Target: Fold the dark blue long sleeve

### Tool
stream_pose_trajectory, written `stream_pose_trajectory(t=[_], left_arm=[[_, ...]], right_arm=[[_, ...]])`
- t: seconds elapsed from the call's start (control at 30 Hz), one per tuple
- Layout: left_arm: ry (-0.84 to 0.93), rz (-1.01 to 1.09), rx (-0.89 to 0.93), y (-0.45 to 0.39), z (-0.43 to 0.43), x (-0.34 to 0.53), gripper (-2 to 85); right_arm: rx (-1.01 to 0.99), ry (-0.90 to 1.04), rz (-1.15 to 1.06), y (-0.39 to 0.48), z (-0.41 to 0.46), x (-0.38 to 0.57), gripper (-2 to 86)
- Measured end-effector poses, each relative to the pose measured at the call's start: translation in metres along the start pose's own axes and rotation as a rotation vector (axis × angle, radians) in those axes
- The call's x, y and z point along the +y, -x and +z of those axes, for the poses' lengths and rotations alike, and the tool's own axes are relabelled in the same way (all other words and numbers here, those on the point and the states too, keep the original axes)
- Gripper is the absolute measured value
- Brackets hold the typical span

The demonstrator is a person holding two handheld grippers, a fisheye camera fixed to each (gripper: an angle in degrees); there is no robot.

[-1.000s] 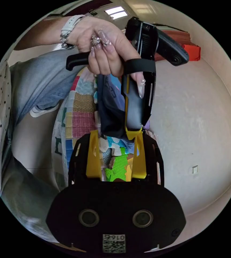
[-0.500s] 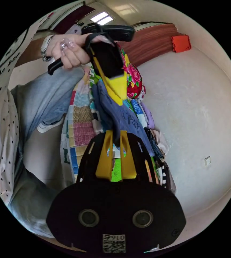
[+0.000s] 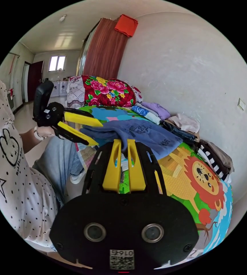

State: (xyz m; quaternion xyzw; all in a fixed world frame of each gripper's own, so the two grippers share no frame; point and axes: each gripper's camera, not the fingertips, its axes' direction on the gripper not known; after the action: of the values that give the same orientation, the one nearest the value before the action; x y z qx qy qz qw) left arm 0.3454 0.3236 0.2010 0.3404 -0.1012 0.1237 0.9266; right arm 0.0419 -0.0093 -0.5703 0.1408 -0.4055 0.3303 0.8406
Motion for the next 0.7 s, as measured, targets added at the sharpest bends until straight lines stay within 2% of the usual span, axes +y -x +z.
stream_pose_trajectory(t=[0.13, 0.27, 0.47, 0.57, 0.7], left_arm=[[0.118, 0.179, -0.264, -0.027, 0.023, -0.003, 13.0], [0.175, 0.276, -0.344, -0.025, 0.035, 0.008, 10.1], [0.164, 0.401, -0.136, 0.003, 0.024, -0.009, 7.3], [0.145, 0.481, -0.007, 0.018, 0.011, -0.023, 6.9], [0.101, 0.521, 0.254, 0.043, -0.012, -0.047, 6.4]], right_arm=[[0.026, 0.005, -0.002, -0.014, -0.018, -0.015, 2.0], [0.004, 0.015, -0.006, -0.031, -0.033, -0.028, 1.8], [-0.061, 0.105, -0.108, -0.044, -0.05, -0.064, 1.7], [-0.171, 0.167, -0.087, -0.061, -0.064, -0.086, 1.6], [-0.286, 0.258, -0.107, -0.077, -0.087, -0.121, 1.6]])
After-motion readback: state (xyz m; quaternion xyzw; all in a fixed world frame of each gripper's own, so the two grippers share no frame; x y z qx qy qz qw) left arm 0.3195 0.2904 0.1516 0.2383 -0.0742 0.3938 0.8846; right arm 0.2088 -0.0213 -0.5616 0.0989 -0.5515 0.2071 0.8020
